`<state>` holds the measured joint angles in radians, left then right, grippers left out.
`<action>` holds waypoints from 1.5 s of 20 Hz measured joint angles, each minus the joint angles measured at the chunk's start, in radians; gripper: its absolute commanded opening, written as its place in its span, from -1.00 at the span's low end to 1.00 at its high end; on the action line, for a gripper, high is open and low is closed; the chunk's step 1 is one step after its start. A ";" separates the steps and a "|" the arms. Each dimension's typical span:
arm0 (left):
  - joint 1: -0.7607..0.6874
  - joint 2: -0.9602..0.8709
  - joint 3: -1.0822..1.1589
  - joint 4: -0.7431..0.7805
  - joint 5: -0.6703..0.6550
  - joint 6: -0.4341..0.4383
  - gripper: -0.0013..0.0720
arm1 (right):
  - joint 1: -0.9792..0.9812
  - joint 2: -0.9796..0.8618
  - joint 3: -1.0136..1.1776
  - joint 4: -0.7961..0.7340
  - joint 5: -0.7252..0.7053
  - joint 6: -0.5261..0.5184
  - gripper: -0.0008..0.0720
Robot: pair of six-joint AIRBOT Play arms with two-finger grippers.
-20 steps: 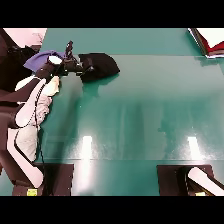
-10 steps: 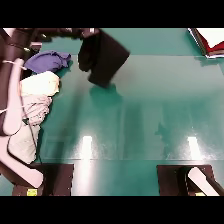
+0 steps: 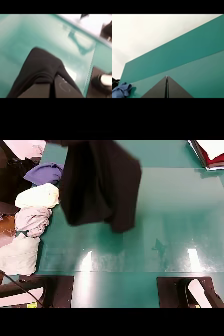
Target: Fold the shirts.
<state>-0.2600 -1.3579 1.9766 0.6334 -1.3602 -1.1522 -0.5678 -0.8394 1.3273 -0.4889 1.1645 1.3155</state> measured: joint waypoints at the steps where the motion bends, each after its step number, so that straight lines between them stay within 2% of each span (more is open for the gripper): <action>1: -0.023 0.002 -0.053 0.032 -0.004 -0.007 -0.90 | 0.000 0.002 0.000 0.000 0.000 0.000 -0.93; 2: -0.041 0.000 -0.110 0.055 -0.006 -0.012 -0.89 | 0.000 0.003 0.000 0.000 0.000 -0.001 -0.93; 3: -0.060 -0.006 -0.174 0.074 -0.003 -0.015 -0.74 | 0.000 0.003 0.000 0.000 0.001 -0.001 -0.93; 4: -0.077 -0.018 -0.243 0.090 0.009 -0.018 0.33 | 0.000 0.004 0.000 0.000 0.002 -0.001 -0.93; 5: -0.090 -0.032 -0.306 0.101 0.029 -0.021 1.00 | 0.000 0.005 0.000 0.000 0.005 -0.001 -0.93; 10: -0.024 -0.076 -0.426 0.152 0.075 -0.100 0.98 | 0.000 0.005 0.000 -0.002 0.012 -0.002 -0.93; 11: 0.013 -0.073 -0.429 0.169 0.058 -0.114 0.66 | 0.000 0.005 0.000 -0.003 0.013 -0.002 -0.93; 12: 0.050 -0.061 -0.434 0.188 0.039 -0.128 0.52 | 0.000 0.005 0.000 -0.004 0.014 -0.002 -0.93; 16: 0.159 0.053 -0.589 0.348 -0.017 -0.169 0.52 | 0.000 0.004 0.000 -0.010 0.016 -0.002 -0.93; 19: 0.188 0.153 -0.861 0.377 0.057 -0.173 0.52 | 0.000 0.003 0.000 -0.011 0.020 -0.002 -0.93; 21: 0.199 0.188 -1.037 0.340 0.148 -0.144 0.52 | 0.000 0.002 0.000 -0.012 0.027 -0.002 -0.93; 24: 0.204 0.213 -1.219 0.248 0.302 -0.050 0.52 | 0.000 0.002 0.000 -0.013 0.036 -0.002 -0.93; 30: 0.174 0.211 -1.332 0.130 0.513 0.061 0.51 | 0.001 0.002 0.000 -0.032 0.045 -0.002 -0.93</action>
<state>-0.0856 -1.1473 0.6441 0.7639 -0.8467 -1.0916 -0.5671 -0.8379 1.3273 -0.5205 1.2098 1.3140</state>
